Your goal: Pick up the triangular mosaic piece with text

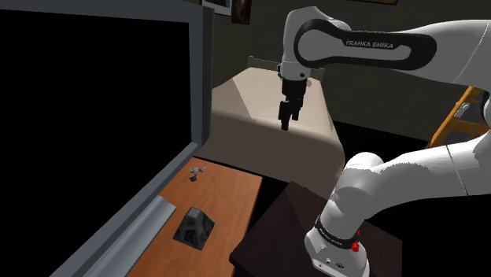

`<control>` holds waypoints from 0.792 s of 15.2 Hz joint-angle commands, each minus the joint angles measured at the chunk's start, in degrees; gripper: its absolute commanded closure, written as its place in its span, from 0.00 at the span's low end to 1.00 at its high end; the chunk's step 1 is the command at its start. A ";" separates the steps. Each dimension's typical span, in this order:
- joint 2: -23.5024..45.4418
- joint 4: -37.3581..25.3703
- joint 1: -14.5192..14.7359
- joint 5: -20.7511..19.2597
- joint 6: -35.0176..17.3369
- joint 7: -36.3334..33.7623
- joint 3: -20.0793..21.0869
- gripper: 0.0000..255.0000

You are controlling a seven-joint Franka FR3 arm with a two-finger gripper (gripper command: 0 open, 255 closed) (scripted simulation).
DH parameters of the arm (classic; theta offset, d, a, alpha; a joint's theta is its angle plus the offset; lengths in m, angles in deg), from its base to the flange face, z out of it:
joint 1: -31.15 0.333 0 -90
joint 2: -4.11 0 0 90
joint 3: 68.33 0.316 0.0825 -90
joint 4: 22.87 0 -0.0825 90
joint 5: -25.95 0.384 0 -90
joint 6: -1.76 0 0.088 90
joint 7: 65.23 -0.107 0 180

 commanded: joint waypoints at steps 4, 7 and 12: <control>1.15 3.54 1.49 2.00 -5.31 -2.00 1.80 0.00; 3.09 6.50 3.13 3.93 -10.89 -3.93 3.66 0.00; 8.16 10.01 5.88 6.96 -20.75 -6.94 6.99 0.00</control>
